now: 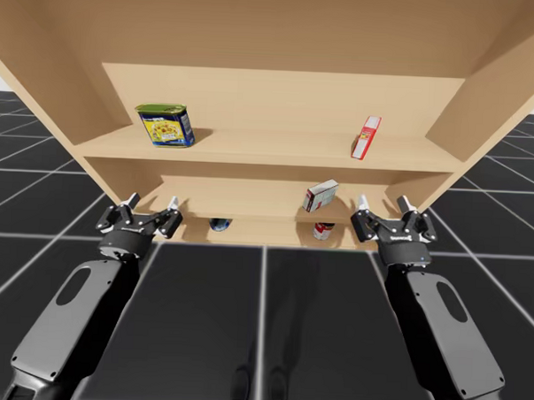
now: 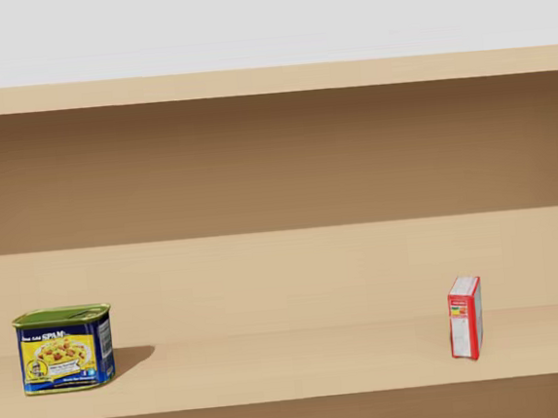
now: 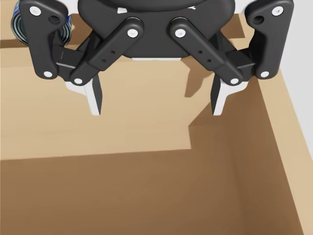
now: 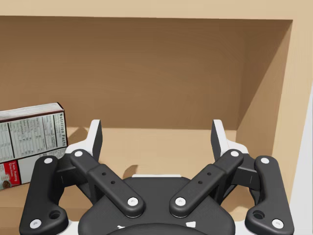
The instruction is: Retrieve the gelatin box from the shelves.
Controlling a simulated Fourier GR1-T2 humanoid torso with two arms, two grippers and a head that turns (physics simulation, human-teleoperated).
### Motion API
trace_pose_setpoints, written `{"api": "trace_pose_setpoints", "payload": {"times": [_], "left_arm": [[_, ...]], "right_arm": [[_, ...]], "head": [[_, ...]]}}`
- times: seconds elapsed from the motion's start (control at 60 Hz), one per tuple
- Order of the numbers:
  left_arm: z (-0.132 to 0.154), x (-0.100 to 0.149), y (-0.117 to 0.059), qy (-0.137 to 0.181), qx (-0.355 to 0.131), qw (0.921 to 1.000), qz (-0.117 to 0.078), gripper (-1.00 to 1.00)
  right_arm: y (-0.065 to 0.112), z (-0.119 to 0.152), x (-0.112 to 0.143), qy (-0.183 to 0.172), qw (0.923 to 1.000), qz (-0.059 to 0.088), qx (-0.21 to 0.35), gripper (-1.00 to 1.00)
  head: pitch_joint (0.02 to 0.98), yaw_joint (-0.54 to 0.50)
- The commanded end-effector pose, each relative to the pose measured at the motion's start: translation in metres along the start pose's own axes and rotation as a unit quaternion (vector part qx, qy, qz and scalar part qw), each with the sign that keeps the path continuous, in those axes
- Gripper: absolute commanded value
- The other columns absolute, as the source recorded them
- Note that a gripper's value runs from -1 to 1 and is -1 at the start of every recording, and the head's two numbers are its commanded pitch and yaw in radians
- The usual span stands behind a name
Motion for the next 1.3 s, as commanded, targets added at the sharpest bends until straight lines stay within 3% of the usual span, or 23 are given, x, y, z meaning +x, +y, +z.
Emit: {"api": "trace_pose_setpoints", "payload": {"times": [0.017,0.283,0.633,0.833,0.9,0.933,1.133,1.3], "left_arm": [[0.000,0.000,0.000,-0.001,0.001,1.0000,0.000,-1.00],[-0.001,0.001,0.002,-0.001,0.004,1.0000,0.000,-1.00],[-0.002,0.001,0.002,-0.001,0.000,1.0000,0.000,-1.00],[-0.002,0.000,0.002,0.000,0.002,1.0000,0.000,-1.00],[-0.002,0.000,0.002,0.000,0.003,1.0000,0.001,-1.00],[-0.002,0.000,0.003,0.000,0.003,1.0000,0.001,-1.00],[-0.002,0.001,0.004,0.002,0.003,1.0000,0.006,-1.00],[-0.002,0.001,0.005,0.002,0.003,1.0000,0.008,-1.00]], "right_arm": [[0.001,0.001,-0.001,0.005,1.0000,-0.002,-0.006,-1.00],[0.001,-0.002,-0.003,0.017,0.9998,-0.012,-0.002,-1.00],[0.001,-0.003,-0.003,0.017,0.9998,-0.010,-0.002,-1.00],[0.002,-0.001,0.000,0.013,0.9998,-0.012,0.000,-1.00],[0.006,0.003,0.011,0.003,0.9997,-0.023,0.008,-1.00],[0.008,0.003,0.014,0.004,0.9999,-0.011,-0.007,-1.00],[0.022,0.018,0.053,0.009,0.9999,-0.006,-0.012,-1.00],[0.046,0.033,0.096,-0.001,0.9996,0.025,-0.017,-1.00]], "head": [[0.078,-0.03],[0.146,-0.05],[0.289,-0.32],[0.289,-0.30],[0.287,-0.30],[0.286,-0.30],[0.287,-0.31],[0.288,-0.31]]}}
